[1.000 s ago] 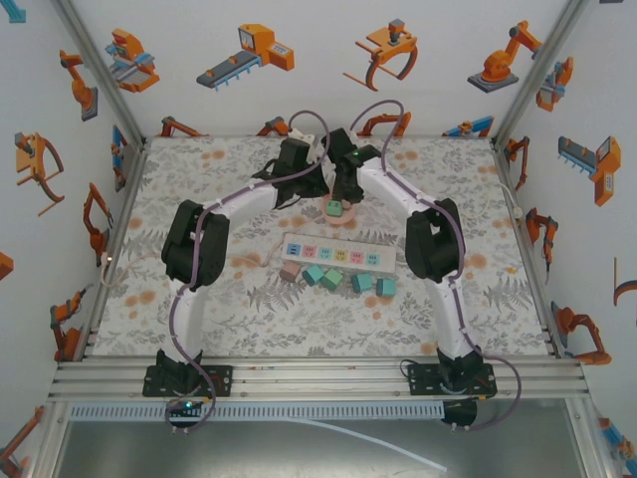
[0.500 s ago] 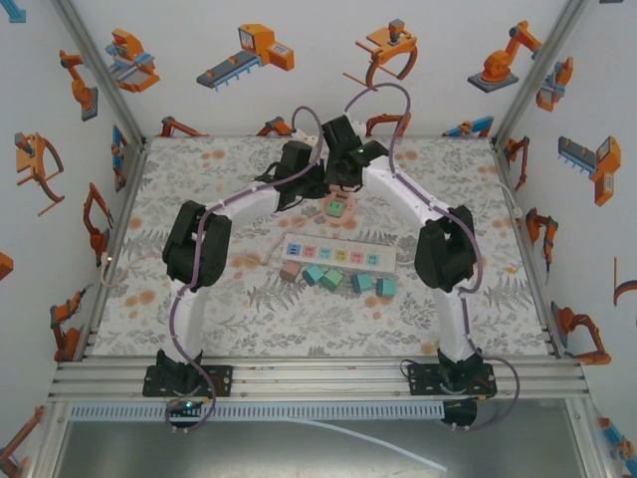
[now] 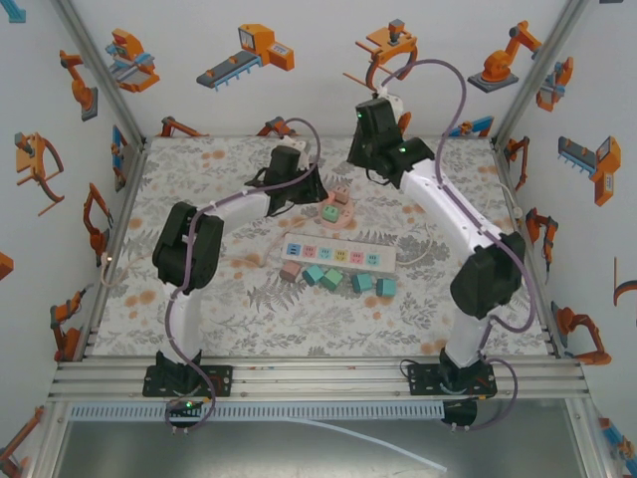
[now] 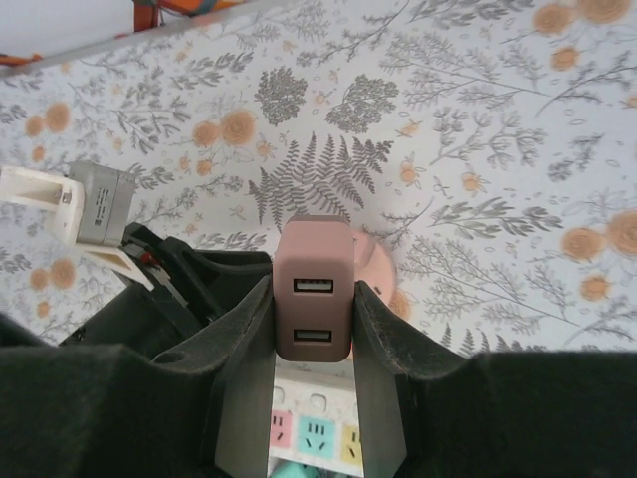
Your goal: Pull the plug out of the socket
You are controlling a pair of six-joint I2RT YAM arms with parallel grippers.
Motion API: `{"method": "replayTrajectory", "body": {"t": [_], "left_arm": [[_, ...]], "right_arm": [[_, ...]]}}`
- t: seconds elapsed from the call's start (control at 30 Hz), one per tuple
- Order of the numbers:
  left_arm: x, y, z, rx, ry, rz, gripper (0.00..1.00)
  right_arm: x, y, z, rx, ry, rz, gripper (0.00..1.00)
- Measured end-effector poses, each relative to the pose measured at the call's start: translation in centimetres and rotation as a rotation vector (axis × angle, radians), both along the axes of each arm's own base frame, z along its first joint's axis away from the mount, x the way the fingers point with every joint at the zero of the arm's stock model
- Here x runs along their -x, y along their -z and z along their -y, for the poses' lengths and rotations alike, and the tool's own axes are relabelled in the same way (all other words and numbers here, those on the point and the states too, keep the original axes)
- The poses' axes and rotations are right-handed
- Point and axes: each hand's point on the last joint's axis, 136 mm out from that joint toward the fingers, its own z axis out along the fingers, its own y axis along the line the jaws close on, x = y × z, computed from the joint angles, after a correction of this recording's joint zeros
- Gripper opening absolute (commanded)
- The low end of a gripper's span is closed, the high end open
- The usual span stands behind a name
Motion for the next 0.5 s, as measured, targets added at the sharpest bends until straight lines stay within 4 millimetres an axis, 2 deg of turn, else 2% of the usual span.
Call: {"method": "replayTrajectory", "body": {"t": [0.07, 0.17, 0.27, 0.37, 0.43, 0.5], "left_arm": [[0.7, 0.1, -0.7, 0.0, 0.002, -0.022, 0.59], [2.2, -0.6, -1.4, -0.001, 0.017, -0.046, 0.68], [3.5, -3.8, -1.6, 0.034, 0.043, -0.013, 0.75], [5.0, -9.1, -1.8, 0.098, 0.08, 0.067, 0.77], [6.9, -12.8, -2.4, 0.141, 0.113, 0.132, 0.76], [8.9, -15.2, -3.0, 0.17, 0.148, 0.174, 0.75]], "right_arm": [[1.8, -1.8, 1.0, -0.04, -0.011, 0.042, 0.0], [5.7, -4.5, 2.5, -0.151, -0.046, 0.112, 0.0], [9.8, -6.0, 4.5, -0.267, -0.075, 0.17, 0.0], [14.0, -5.3, 5.9, -0.336, -0.121, 0.192, 0.0], [17.0, -3.5, 6.3, -0.363, -0.168, 0.172, 0.0], [19.5, -1.6, 6.5, -0.381, -0.209, 0.143, 0.0]]}}
